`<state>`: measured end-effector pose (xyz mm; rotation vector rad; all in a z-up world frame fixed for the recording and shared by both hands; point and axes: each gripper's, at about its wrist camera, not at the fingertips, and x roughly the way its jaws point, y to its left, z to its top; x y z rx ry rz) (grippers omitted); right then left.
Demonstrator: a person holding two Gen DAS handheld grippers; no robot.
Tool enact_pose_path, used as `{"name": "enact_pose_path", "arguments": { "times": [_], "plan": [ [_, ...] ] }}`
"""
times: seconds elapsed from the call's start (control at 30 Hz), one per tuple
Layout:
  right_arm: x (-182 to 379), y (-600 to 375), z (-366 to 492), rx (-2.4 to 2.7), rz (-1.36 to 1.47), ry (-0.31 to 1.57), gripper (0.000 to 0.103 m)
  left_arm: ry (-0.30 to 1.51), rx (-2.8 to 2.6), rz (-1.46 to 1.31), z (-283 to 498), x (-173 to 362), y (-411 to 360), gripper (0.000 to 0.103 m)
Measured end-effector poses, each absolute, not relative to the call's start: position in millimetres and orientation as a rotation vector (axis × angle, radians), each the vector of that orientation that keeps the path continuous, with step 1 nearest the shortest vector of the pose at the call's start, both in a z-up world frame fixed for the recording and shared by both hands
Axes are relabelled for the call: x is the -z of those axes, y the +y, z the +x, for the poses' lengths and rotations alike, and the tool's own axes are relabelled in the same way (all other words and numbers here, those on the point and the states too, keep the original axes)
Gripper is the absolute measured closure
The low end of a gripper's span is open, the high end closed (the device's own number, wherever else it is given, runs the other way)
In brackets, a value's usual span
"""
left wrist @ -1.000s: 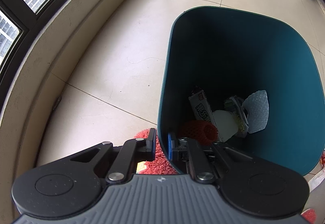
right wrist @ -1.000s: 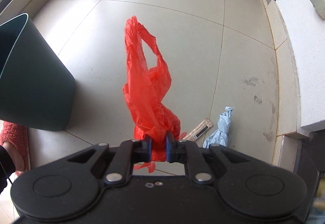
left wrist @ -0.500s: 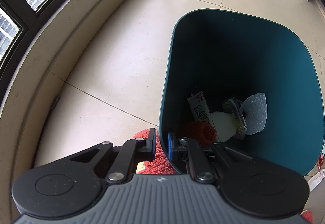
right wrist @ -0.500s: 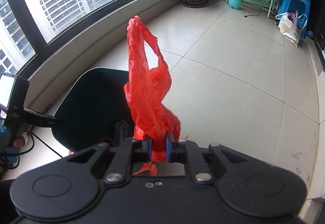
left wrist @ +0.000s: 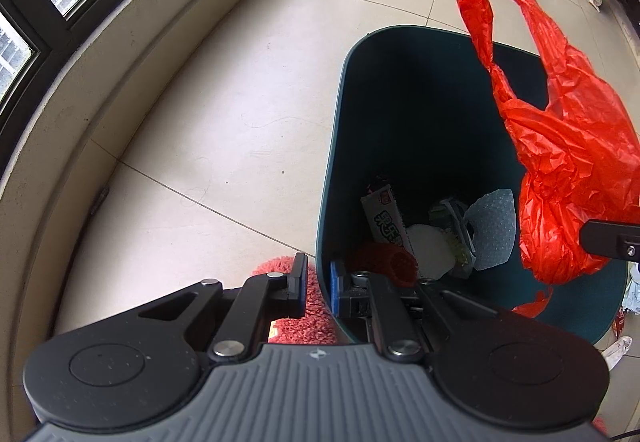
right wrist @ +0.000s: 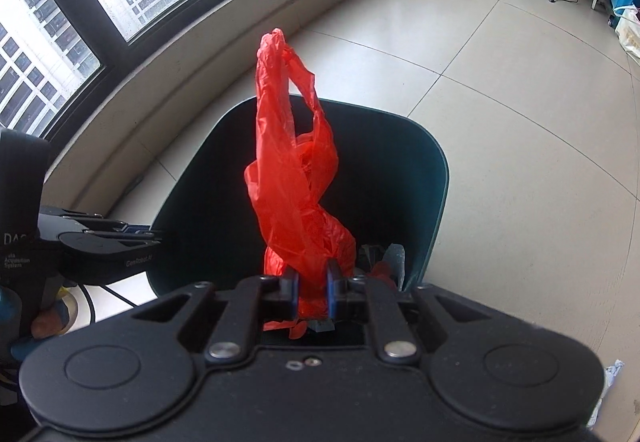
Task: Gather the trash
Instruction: 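Carry the red plastic bag into the teal bin and release it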
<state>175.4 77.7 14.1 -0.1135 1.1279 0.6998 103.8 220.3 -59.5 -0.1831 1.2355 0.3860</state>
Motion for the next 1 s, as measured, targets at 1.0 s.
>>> {"name": "enact_pose_path", "arguments": {
  "times": [1.0],
  "plan": [
    [-16.2, 61.3, 162.3, -0.717, -0.106, 1.144, 0.052, 1.235, -0.379, -0.175, 102.1, 60.1, 220.4, 0.092]
  ]
}}
